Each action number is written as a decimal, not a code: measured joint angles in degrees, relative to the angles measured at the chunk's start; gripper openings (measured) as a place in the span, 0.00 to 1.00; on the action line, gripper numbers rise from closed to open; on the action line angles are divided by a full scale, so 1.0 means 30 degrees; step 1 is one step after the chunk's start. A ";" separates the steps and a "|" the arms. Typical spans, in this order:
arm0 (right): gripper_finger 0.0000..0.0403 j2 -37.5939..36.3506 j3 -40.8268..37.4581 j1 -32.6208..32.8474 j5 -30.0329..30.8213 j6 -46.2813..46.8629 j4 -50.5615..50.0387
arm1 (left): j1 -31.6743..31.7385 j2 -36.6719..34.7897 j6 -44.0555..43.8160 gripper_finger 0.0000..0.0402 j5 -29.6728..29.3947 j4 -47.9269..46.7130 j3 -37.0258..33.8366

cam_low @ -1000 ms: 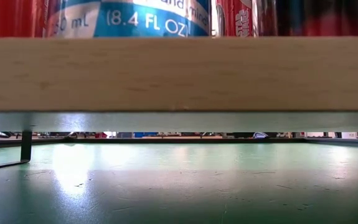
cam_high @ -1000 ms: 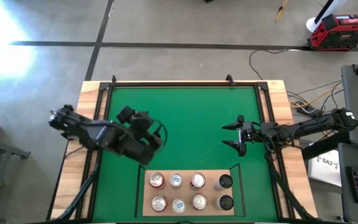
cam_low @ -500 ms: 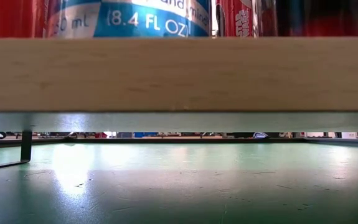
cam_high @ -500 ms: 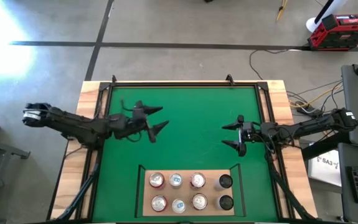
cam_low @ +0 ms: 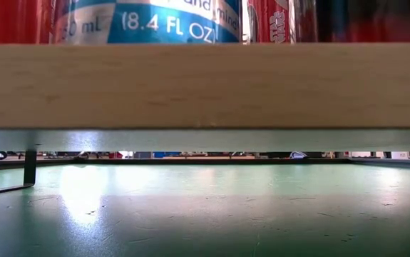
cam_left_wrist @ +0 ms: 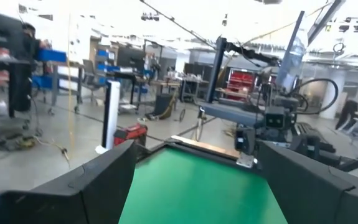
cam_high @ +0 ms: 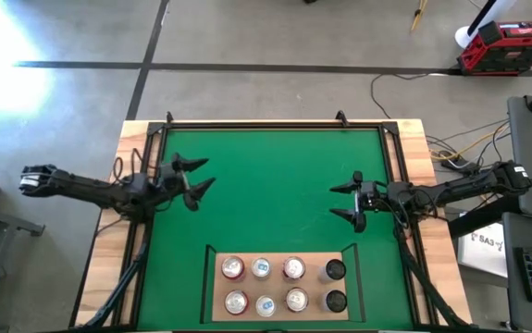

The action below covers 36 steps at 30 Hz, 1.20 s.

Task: Place canned beverage on shelf
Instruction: Return to Home Position

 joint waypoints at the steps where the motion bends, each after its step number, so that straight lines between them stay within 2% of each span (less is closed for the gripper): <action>1: 0.83 0.0000 0.0000 0.0000 0.0000 0.0000 0.0000 | 0.0000 -0.0667 0.0299 0.81 -0.0041 -0.0436 -0.0116; 5: 0.83 0.0000 0.0000 0.0000 0.0000 0.0000 0.0000 | 0.0003 -0.3142 0.1336 0.81 -0.0460 -0.1919 -0.0619; 13: 0.83 0.0000 0.0000 0.0000 0.0000 0.0003 -0.0007 | 0.0214 -0.6676 0.1615 0.81 -0.3398 -0.3400 -0.2604; 18: 0.83 0.0000 0.0002 0.0000 0.0000 0.0000 -0.0007 | 0.0873 -0.7926 -0.0087 0.81 -0.3869 -0.6681 -0.2604; 27: 0.83 0.0000 0.0000 0.0000 0.0000 0.0000 -0.0002 | 0.1239 -1.1020 -0.0265 0.81 -0.4529 -1.1759 -0.2611; 30: 0.83 0.0003 0.0000 0.0000 0.0000 0.0000 -0.0007 | 0.1239 -1.2189 -0.0279 0.81 -0.4536 -1.1928 -0.2611; 36: 0.83 -0.0007 0.0000 0.0000 0.0000 0.0000 -0.0072 | 0.1246 -1.2149 -0.0272 0.81 -0.4558 -1.1023 -0.2618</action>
